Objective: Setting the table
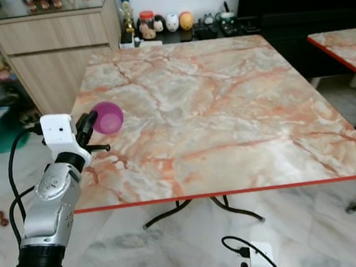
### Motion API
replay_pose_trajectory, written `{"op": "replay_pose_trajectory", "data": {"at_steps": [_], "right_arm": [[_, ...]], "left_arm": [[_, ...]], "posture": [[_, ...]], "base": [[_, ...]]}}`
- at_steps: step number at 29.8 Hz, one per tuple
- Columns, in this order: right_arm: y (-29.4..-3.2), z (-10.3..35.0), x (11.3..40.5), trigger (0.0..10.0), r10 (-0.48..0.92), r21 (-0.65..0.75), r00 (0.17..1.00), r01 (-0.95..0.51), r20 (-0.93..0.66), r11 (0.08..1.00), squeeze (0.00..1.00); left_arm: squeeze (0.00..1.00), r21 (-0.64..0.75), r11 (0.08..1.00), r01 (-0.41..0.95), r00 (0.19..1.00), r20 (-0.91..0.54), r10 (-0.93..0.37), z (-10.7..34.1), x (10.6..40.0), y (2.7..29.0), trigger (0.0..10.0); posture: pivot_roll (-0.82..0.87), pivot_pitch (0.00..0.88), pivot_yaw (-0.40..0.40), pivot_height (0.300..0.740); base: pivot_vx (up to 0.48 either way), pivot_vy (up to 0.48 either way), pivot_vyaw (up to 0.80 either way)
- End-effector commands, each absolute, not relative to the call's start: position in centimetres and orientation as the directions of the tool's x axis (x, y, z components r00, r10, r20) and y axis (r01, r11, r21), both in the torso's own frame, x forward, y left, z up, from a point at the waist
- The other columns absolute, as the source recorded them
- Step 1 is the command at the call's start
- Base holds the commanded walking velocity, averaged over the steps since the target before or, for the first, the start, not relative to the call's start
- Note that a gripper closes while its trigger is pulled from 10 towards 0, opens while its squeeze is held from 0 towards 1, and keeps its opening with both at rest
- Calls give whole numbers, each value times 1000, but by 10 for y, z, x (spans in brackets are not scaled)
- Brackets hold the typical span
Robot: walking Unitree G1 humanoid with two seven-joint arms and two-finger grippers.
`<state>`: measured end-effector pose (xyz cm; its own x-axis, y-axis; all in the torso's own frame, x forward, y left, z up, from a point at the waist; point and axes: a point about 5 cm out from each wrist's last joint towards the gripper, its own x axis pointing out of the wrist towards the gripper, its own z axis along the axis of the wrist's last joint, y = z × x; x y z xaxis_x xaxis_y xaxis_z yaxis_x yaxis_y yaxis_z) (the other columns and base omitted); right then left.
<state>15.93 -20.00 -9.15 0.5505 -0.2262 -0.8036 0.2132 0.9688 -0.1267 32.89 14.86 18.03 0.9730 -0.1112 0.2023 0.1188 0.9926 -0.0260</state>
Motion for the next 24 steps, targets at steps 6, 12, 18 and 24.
{"op": "replay_pose_trajectory", "data": {"at_steps": [6, 12, 18, 24], "right_arm": [[-199, -92, 159, 10000, -227, -120, 547, 224, -806, 967, 0], [-196, -92, 161, 10000, -227, -127, 547, 216, -806, 968, 0], [-199, -90, 162, 10000, -238, -140, 558, 213, -795, 967, 0], [-200, -91, 160, 10000, -241, -131, 553, 230, -798, 964, 0]], "left_arm": [[0, -15, 992, 122, 967, 226, -115, 187, 330, 149, 10000], [0, -18, 993, 116, 967, 228, -109, 187, 331, 149, 10000], [0, -19, 993, 116, 967, 229, -109, 187, 331, 150, 10000], [0, -21, 992, 121, 967, 230, -113, 188, 331, 149, 10000]], "posture": [[50, 0, -12, 740], [49, 0, -12, 740], [50, 0, -11, 740], [48, 0, -11, 740]], "base": [[0, -375, 0], [0, -374, 0], [0, -371, 133], [0, -369, 267]]}}
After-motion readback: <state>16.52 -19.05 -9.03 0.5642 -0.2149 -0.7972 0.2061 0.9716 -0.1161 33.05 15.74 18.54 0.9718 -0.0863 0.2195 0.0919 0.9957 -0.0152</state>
